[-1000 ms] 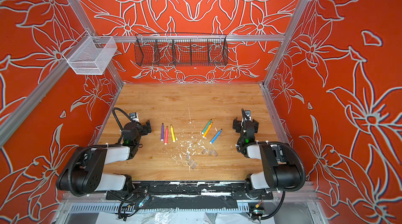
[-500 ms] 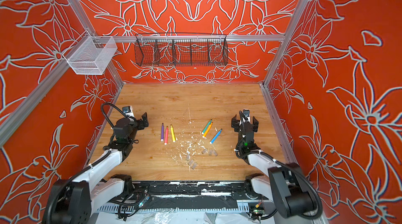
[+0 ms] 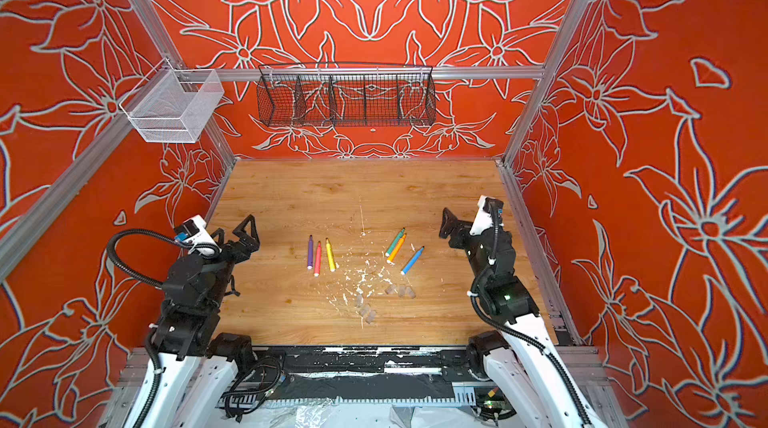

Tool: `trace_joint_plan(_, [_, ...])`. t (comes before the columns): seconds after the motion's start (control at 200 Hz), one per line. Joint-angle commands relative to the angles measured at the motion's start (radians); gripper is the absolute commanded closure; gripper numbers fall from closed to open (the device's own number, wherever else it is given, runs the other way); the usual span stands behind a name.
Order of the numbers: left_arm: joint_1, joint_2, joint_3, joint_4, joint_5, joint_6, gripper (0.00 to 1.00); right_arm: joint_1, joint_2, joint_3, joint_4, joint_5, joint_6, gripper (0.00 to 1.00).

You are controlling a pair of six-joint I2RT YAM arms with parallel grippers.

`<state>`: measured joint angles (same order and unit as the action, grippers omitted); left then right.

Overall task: Insert the pens into the pen caps
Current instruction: 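Move the left gripper over the yellow marker while the right gripper rises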

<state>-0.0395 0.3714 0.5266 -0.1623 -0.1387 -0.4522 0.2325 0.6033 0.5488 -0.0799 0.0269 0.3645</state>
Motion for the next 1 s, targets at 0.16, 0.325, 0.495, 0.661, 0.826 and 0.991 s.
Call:
trace_joint_plan(0.16, [-0.002, 0.057, 0.084, -0.099, 0.165, -0.243, 0.03, 0.0, 0.108, 0.015, -0.152, -0.203, 0.089, 0.03])
trace_joint_plan(0.325, [-0.002, 0.169, 0.204, -0.292, 0.24, -0.257, 0.01, -0.001, 0.148, 0.017, -0.141, -0.219, 0.099, 0.03])
trace_joint_plan(0.495, [-0.058, 0.326, 0.281, -0.489, 0.293, -0.283, 0.26, -0.001, 0.121, 0.009, -0.17, -0.186, 0.088, 0.03])
trace_joint_plan(0.661, [-0.415, 0.462, 0.356, -0.588, 0.016, -0.327, 0.36, -0.001, 0.107, 0.01, -0.206, -0.118, 0.079, 0.02])
trace_joint_plan(0.826, [-0.648, 0.571, 0.374, -0.554, -0.112, -0.414, 0.45, -0.003, 0.113, 0.006, -0.201, -0.109, 0.082, 0.03])
trace_joint_plan(0.991, [-0.76, 0.734, 0.398, -0.523, -0.16, -0.457, 0.47, -0.005, 0.132, 0.011, -0.207, -0.092, 0.082, 0.05])
